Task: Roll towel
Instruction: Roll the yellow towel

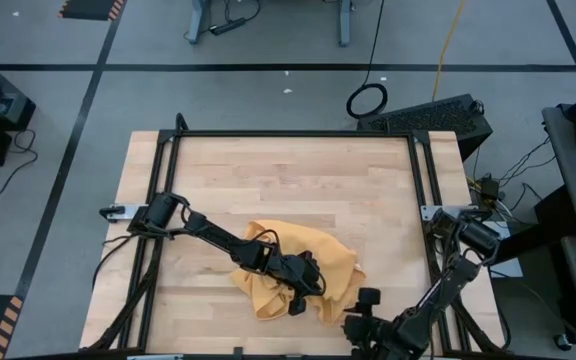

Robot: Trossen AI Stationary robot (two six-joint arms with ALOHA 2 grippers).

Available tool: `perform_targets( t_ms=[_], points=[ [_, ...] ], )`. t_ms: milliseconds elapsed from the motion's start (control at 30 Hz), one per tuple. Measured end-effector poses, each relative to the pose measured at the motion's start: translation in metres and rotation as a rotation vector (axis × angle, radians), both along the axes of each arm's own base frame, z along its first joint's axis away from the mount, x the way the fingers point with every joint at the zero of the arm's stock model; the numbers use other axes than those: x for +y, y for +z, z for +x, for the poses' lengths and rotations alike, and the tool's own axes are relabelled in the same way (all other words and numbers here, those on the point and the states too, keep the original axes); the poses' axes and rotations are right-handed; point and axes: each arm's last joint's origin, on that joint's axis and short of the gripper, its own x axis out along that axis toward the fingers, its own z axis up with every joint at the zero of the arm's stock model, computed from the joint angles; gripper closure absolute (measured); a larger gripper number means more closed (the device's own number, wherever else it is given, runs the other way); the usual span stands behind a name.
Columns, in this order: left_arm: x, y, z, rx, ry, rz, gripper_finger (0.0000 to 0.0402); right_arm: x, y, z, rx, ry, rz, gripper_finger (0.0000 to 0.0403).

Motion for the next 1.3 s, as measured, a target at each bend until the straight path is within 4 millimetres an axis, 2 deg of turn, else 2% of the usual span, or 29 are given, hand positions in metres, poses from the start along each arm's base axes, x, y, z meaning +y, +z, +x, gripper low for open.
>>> perform_targets(
  t_ms=[133,267,367,433,533,667,833,967,1300],
  points=[
    [0.0,-0.002,-0.001,0.02,0.004,0.01,0.0382,0.008,0.003,-0.002,-0.129,-0.028,0.005,0.0218],
    [0.002,-0.006,-0.003,0.059,0.024,0.037,0.0382,0.017,0.005,0.01,-0.291,0.013,-0.015,0.0218],
    [0.002,-0.006,-0.003,0.054,0.028,0.035,0.0382,0.014,-0.008,0.028,-0.309,-0.006,-0.024,0.022],
    [0.002,-0.005,-0.002,0.049,0.035,0.037,0.0382,0.009,-0.021,0.038,-0.262,-0.007,-0.013,0.0229],
    [0.002,-0.004,-0.001,0.032,0.037,0.033,0.0382,0.003,-0.041,0.044,-0.189,-0.034,-0.015,0.0251],
    [0.002,-0.004,-0.001,0.032,0.038,0.033,0.0382,0.003,-0.047,0.041,-0.149,-0.036,-0.005,0.0287],
    [0.002,-0.005,-0.002,0.042,0.038,0.037,0.0382,0.013,-0.036,0.029,-0.153,0.006,0.016,0.0319],
    [0.002,-0.005,-0.002,0.042,0.038,0.037,0.0382,0.015,-0.03,0.02,-0.167,0.003,-0.009,0.0325],
    [0.002,-0.006,-0.002,0.051,0.038,0.043,0.0382,0.001,-0.046,0.02,-0.046,-0.076,-0.044,0.0326]
  ],
)
